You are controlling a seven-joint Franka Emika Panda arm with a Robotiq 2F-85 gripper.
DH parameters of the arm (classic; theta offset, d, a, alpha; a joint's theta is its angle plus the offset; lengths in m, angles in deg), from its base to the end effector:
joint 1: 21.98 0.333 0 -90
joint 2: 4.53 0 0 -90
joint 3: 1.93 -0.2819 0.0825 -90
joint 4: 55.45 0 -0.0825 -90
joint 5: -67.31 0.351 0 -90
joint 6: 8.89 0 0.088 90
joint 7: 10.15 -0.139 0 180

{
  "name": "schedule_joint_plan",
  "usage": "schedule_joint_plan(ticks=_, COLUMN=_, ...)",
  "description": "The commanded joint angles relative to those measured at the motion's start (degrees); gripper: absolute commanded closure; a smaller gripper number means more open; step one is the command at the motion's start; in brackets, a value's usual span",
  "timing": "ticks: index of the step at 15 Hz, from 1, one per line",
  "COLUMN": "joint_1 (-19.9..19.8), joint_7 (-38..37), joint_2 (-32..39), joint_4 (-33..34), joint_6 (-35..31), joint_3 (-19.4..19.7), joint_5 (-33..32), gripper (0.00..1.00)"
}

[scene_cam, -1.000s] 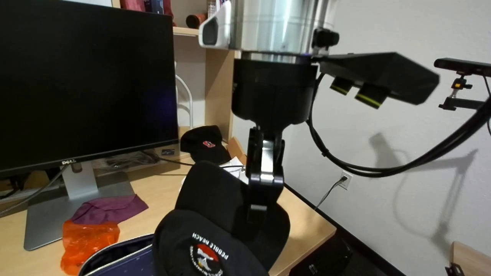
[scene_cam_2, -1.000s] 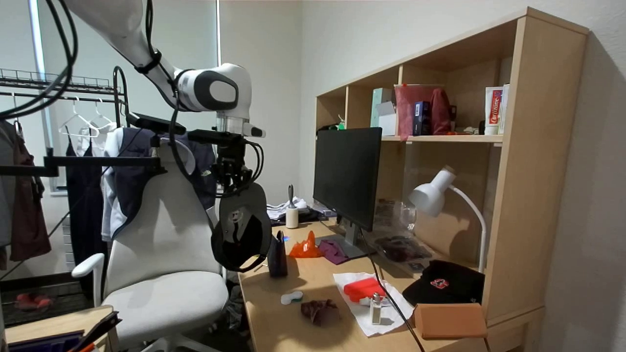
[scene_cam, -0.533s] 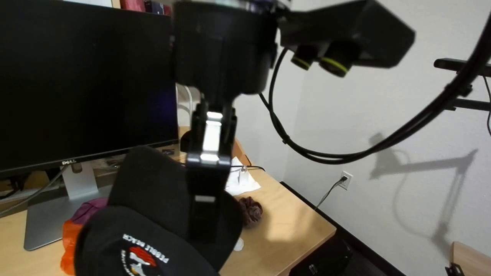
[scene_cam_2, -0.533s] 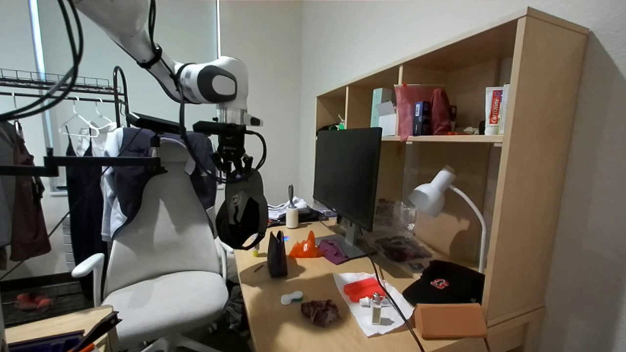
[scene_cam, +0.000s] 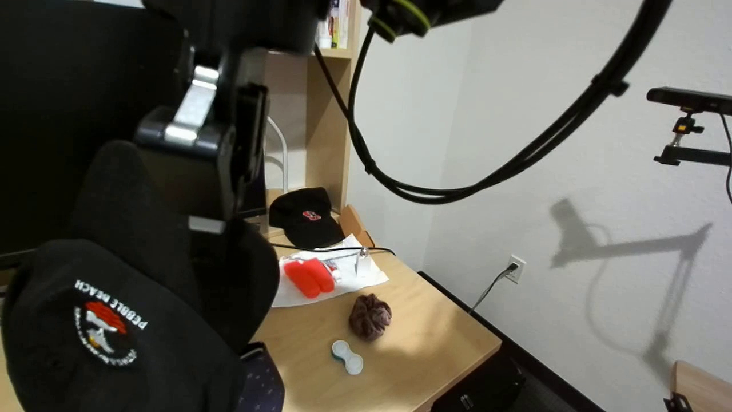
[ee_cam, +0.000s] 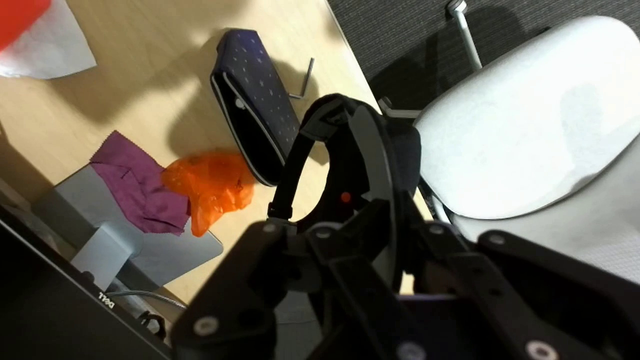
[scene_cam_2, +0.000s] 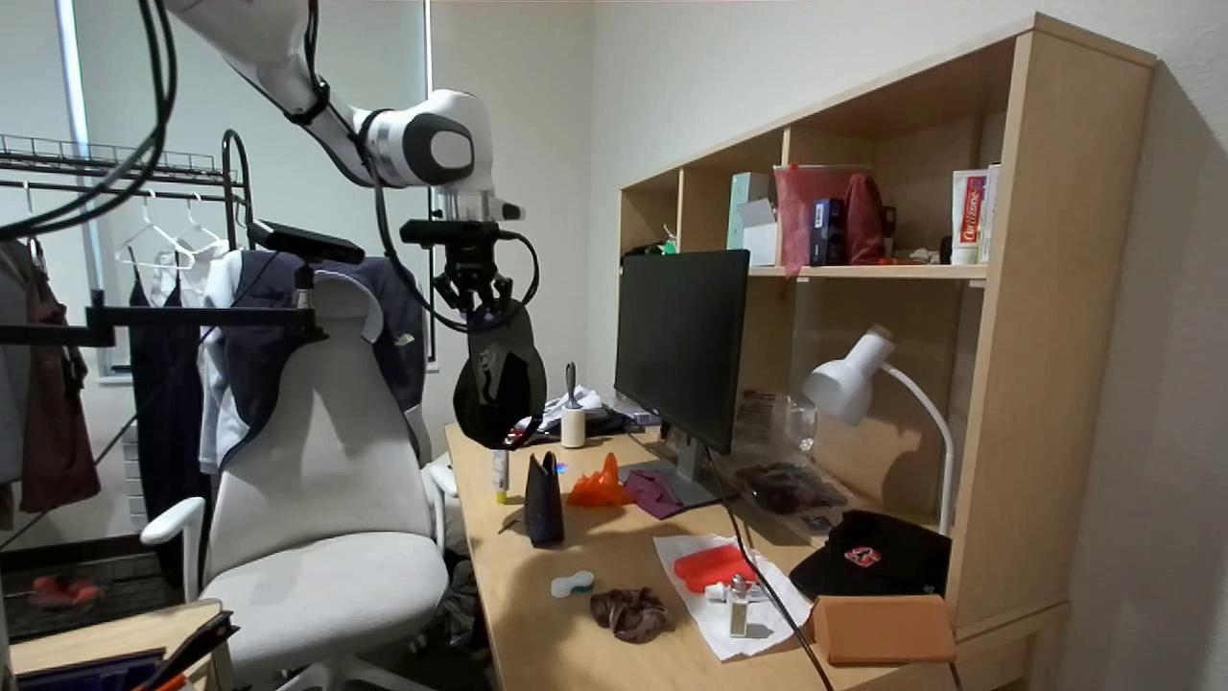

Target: Move one black cap to the left side of the desk

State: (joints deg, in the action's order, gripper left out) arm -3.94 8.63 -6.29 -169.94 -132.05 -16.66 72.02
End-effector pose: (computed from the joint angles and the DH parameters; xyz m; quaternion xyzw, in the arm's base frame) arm 0.4517 0.2983 0.4366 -0.9044 -0.4157 -0.0858 0.0432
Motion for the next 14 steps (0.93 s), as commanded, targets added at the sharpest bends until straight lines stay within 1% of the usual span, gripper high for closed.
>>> schedule_joint_plan(ticks=1, joint_1=-0.7, joint_7=0.8, joint_2=0.9, joint_4=0.8, joint_6=-0.3, joint_3=-0.3, joint_5=1.8, gripper=0.92)
schedule_joint_plan(ticks=4, joint_1=-0.8, joint_7=2.6, joint_2=4.6, joint_4=5.8, joint_6=0.6, joint_3=-0.3, joint_5=5.8, gripper=0.92)
schedule_joint_plan(ticks=6, joint_1=-0.8, joint_7=2.1, joint_2=7.8, joint_4=10.3, joint_6=0.9, joint_3=-0.6, joint_5=6.7, gripper=0.92)
schedule_joint_plan(ticks=10, joint_1=-0.9, joint_7=-0.9, joint_2=16.0, joint_4=20.5, joint_6=0.7, joint_3=-0.7, joint_5=4.6, gripper=0.92)
schedule_joint_plan(ticks=13, joint_1=-1.1, joint_7=-1.9, joint_2=22.4, joint_4=27.3, joint_6=1.5, joint_3=-0.5, joint_5=4.3, gripper=0.92)
schedule_joint_plan(ticks=14, joint_1=-0.9, joint_7=-2.7, joint_2=24.6, joint_4=29.1, joint_6=0.8, joint_3=-0.3, joint_5=3.7, gripper=0.92)
